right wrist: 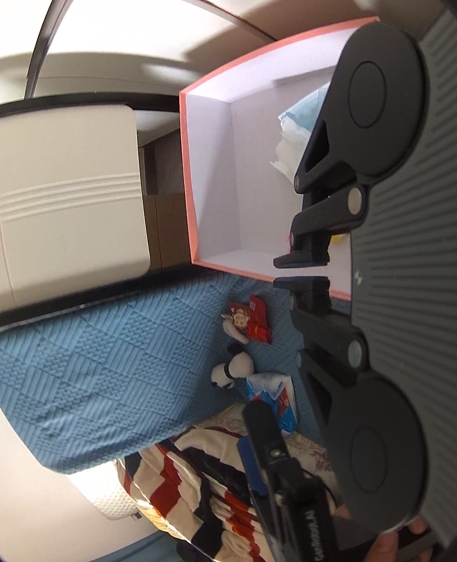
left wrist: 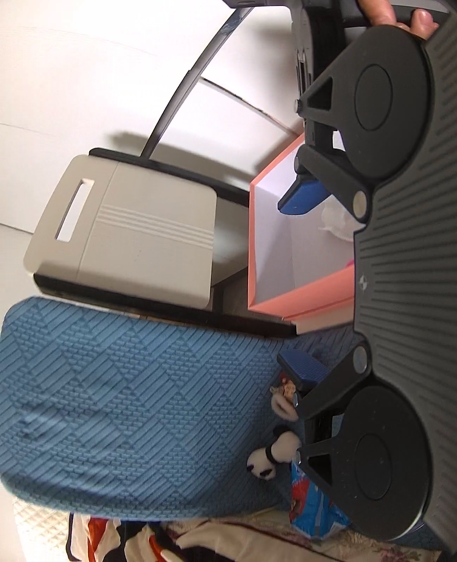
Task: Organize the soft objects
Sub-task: 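Withdraw both tools from the box back toward the seat cushion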
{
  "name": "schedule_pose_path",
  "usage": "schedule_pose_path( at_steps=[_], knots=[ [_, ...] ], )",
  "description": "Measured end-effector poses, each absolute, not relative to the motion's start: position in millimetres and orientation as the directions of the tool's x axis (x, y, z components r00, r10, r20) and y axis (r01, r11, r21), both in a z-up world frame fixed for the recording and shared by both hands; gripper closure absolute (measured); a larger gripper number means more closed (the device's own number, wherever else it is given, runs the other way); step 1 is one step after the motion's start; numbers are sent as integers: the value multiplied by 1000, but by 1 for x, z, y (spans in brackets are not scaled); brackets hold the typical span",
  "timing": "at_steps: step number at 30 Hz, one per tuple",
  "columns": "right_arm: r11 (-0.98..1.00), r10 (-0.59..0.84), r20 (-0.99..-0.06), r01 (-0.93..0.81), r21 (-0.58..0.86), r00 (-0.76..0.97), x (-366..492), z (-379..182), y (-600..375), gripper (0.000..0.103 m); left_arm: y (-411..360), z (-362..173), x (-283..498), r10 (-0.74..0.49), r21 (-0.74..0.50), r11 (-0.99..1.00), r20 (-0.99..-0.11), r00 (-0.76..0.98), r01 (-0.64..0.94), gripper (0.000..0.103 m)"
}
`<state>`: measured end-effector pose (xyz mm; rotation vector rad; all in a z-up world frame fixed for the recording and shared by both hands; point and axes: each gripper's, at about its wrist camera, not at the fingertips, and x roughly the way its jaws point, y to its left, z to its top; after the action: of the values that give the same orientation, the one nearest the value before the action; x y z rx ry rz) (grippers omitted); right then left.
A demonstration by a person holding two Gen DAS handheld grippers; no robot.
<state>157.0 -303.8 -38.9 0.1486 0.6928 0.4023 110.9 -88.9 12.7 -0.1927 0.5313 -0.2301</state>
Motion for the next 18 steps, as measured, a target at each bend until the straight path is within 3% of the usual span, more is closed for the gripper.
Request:
schedule_pose_path(
  at_steps=[18],
  knots=[
    [902,409,-612,-401,159,677,126,-64,-197,94,-9,-25,73,-179,-252,966,-480,859,60,16]
  ],
)
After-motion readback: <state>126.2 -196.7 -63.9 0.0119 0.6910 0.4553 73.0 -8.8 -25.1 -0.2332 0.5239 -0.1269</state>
